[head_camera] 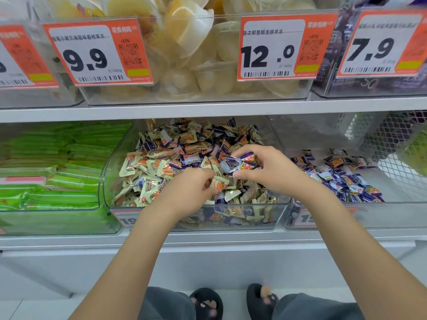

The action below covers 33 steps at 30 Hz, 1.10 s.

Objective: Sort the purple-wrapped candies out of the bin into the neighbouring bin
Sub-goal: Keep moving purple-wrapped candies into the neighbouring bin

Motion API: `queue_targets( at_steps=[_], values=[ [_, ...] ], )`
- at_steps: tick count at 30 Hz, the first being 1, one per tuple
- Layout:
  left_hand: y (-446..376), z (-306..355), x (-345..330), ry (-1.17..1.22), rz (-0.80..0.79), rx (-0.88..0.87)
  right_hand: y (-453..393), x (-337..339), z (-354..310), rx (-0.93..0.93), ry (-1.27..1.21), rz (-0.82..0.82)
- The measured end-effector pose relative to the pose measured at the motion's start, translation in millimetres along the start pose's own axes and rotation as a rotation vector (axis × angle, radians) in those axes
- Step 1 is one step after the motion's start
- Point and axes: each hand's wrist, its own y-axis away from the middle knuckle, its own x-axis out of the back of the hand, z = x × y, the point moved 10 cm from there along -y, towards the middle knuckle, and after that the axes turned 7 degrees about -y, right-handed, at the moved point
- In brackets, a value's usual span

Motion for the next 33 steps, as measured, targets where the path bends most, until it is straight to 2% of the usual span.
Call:
queue_targets(
  at_steps=[4,7,10,11,13,15,19,22,25,28,31,33],
  values=[
    [0.7,4.4,-1.0,-0.022,-0.010,-0.002,11.1,25.2,-9.2,0.027,-0.033,0.153],
    [-0.3,5.9,-2.2,-0.023,-0.010,-0.003,35.7,68.0,-3.5,0.029,0.011,0.428],
    [-1.3,9.3,-3.4,-0.031,-0.014,-0.006,66.2,107.3,18.5,-0.055,0.089,0.663],
    [-1.5,10.8,-3.4,-0.034,-0.014,-0.012,71.6,114.6,30.1,-0.114,0.115,0.674],
    [-2.3,11.2,-3.6,-0.041,-0.014,-0.011,72.9,114.1,53.7,-0.256,0.212,0.562],
    [-2.4,12.1,-4.3,-0.042,-0.021,-0.008,72.3,110.1,62.3,-0.320,0.264,0.483],
    [-3.3,20.9,2.5,-0.070,0.071,-0.065,64.2,112.9,33.2,-0.150,0.122,0.606],
    [-11.5,44.2,6.9,0.027,0.149,-0.184,51.3,97.3,20.9,-0.098,0.120,0.571],
    [-29.2,64.8,-18.3,0.070,-0.003,-0.251,41.3,86.3,16.9,-0.089,0.125,0.552],
    [-44.0,67.7,-42.3,-0.150,-0.157,-0.251,33.3,82.6,18.3,-0.093,0.140,0.510],
    [-49.0,56.5,-45.3,-0.238,-0.181,-0.213,24.2,72.8,18.3,-0.094,0.235,0.405],
    [-45.4,51.6,-45.8,-0.224,-0.212,-0.202,20.6,73.1,9.2,-0.074,0.353,0.417]
  ],
)
